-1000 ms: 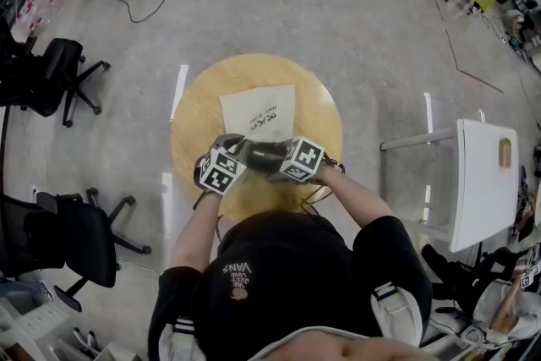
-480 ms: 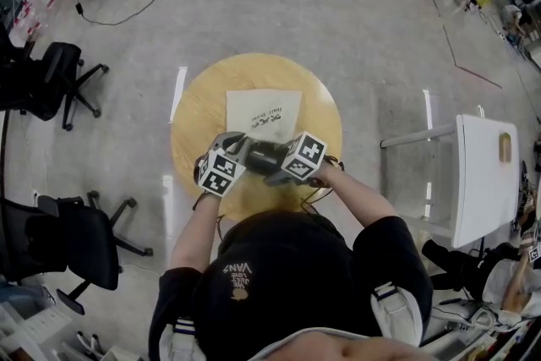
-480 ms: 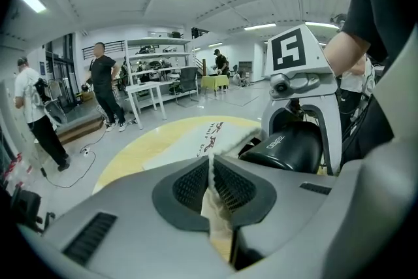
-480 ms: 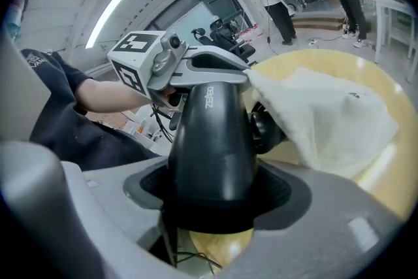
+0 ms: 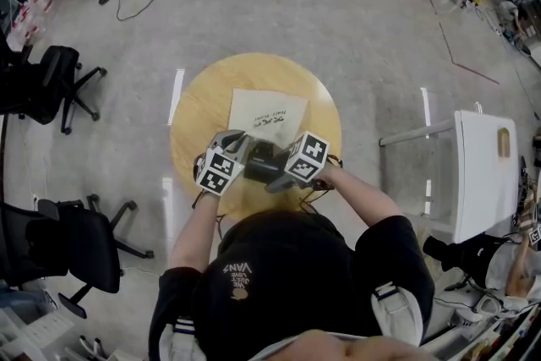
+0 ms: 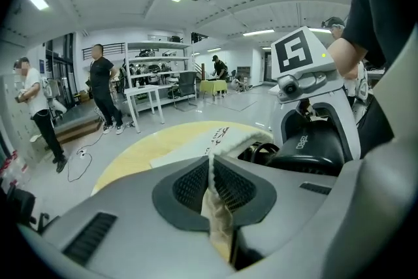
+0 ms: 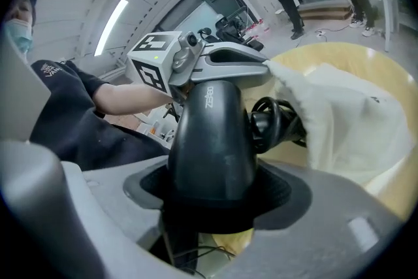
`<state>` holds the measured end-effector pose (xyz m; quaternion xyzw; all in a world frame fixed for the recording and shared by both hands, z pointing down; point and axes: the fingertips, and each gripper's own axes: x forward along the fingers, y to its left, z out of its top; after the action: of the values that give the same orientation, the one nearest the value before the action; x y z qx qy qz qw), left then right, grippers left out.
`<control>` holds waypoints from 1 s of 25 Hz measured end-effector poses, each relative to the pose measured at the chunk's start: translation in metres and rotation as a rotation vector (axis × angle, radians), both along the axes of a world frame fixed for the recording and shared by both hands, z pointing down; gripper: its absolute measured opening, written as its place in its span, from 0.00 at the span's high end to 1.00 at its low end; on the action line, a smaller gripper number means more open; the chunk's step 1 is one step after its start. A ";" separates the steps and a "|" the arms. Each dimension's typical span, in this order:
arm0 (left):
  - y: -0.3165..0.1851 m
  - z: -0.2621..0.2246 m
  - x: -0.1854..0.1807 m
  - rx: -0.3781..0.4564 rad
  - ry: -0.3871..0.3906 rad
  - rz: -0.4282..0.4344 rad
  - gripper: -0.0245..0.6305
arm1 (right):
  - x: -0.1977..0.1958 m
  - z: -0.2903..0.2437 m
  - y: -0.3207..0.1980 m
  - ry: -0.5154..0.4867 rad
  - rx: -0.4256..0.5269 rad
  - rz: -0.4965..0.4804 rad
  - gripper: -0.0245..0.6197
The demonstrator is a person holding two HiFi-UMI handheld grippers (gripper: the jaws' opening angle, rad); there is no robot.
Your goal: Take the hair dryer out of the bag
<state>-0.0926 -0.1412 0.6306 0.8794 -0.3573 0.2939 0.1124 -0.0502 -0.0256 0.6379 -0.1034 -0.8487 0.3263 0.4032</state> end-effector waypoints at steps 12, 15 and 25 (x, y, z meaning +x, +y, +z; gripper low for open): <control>-0.008 0.000 -0.007 -0.012 0.009 -0.006 0.91 | -0.006 -0.020 0.020 -0.048 0.001 0.008 0.41; -0.008 0.003 -0.008 -0.021 0.009 -0.011 0.91 | -0.007 -0.025 0.025 -0.063 -0.005 0.019 0.41; -0.009 0.004 -0.007 -0.035 0.034 -0.029 0.91 | -0.006 -0.036 0.045 -0.095 -0.004 0.060 0.41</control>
<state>-0.0992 -0.1498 0.6346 0.8770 -0.3626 0.2834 0.1382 -0.0567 0.0197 0.6016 -0.0941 -0.8689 0.3346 0.3523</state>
